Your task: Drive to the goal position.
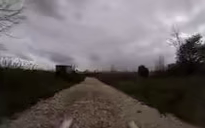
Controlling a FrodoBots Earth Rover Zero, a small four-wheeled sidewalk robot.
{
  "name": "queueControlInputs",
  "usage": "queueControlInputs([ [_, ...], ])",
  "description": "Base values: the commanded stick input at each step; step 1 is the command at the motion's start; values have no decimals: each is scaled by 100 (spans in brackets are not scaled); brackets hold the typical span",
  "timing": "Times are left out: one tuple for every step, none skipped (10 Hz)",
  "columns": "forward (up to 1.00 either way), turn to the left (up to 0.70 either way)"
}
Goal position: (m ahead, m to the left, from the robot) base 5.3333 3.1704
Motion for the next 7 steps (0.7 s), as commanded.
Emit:
queueControlInputs([
  [70,0],
  [70,0],
  [70,0],
  [70,0],
  [70,0],
  [70,0],
  [70,0],
])
